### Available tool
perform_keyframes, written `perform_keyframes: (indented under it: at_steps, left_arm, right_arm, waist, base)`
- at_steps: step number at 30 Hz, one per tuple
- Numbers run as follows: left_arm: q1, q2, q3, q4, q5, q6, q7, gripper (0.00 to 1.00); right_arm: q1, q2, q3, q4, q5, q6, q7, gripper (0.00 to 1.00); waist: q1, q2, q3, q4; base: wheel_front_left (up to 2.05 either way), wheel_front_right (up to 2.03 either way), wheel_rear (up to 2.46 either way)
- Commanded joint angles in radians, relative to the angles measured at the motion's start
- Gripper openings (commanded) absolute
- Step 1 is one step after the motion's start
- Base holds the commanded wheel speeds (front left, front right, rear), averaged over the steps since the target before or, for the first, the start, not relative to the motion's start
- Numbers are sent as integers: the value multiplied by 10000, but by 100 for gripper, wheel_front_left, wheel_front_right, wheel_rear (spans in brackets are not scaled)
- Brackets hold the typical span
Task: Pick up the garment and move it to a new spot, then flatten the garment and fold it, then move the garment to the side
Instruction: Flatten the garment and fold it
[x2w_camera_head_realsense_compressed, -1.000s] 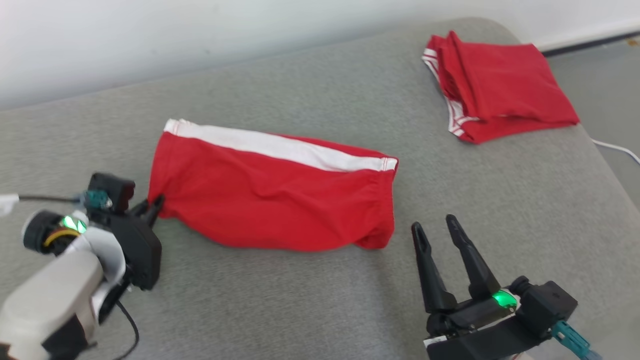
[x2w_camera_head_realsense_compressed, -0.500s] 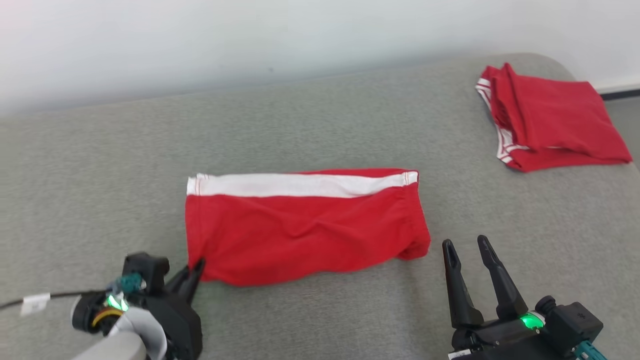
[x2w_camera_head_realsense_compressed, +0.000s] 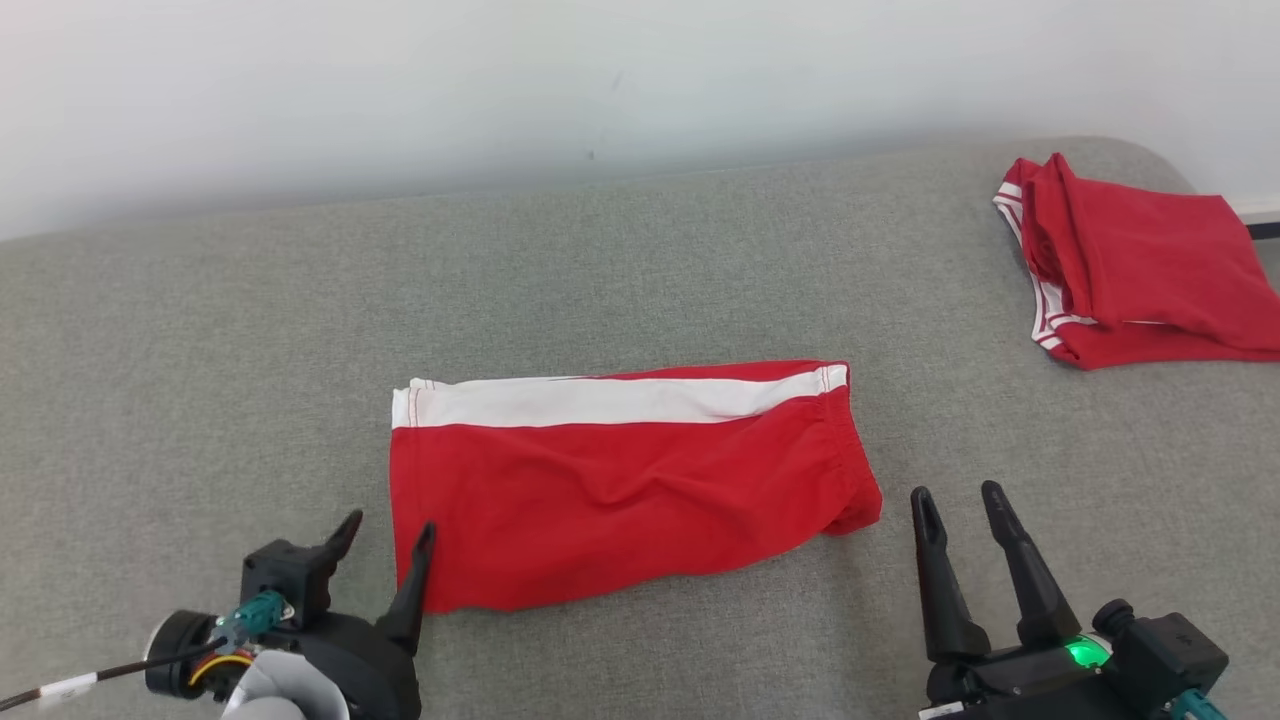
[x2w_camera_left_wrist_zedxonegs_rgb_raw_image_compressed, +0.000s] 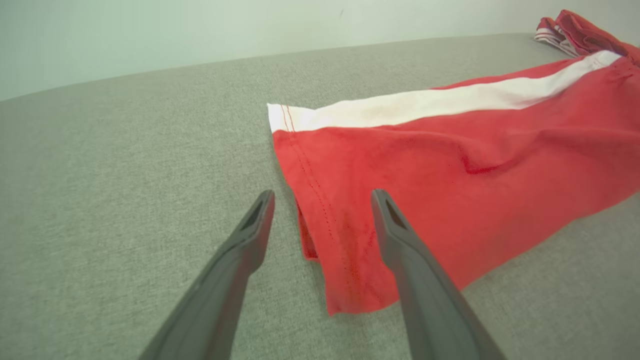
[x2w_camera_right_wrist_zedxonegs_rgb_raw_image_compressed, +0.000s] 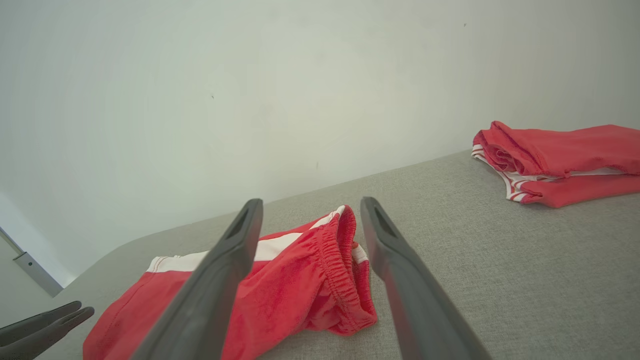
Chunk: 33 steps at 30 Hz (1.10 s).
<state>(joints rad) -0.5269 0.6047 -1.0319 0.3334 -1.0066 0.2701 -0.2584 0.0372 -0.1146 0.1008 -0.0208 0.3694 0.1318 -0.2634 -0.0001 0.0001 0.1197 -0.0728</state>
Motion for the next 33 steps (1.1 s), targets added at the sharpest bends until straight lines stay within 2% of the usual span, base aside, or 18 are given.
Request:
perform_keyframes:
  at_steps: [1,9,14,19,27,33]
  left_arm:
    - [193,-65,140,-73,156,59,-59,100]
    - [1207,-410,2778,-1159,2484,439,-63,100]
    - [2193,-776,4389,-1772,3950,444,-65,100]
    - [3138,-1197,5839,-2288,5011,216,-66,100]
    - [4582,-1681,7591,-3018,6291,-52,-67,100]
    - [5383,-1815,8063,-3110,7007,-130,-68,100]
  right_arm:
    - [3,-15,-44,-28,-17,-30,-14,100]
    - [-2,6,-374,-112,-108,-30,-14,100]
    - [14,5,-483,-105,-157,-30,-13,100]
    - [100,-15,-611,-65,-198,-30,-14,100]
    - [290,4,-803,59,-228,-30,-13,100]
    - [428,83,-887,217,-280,-30,-13,100]
  waist:
    - [1,-1,-50,42]
    - [1,-1,-295,340]
    - [1,-1,-488,511]
    - [1,-1,-694,666]
    - [1,-1,-1013,788]
    - [1,-1,-1164,819]
  base:
    - [0,0,0]
    - [0,0,0]
    - [0,0,0]
    - [0,0,0]
    - [0,0,0]
    - [0,0,0]
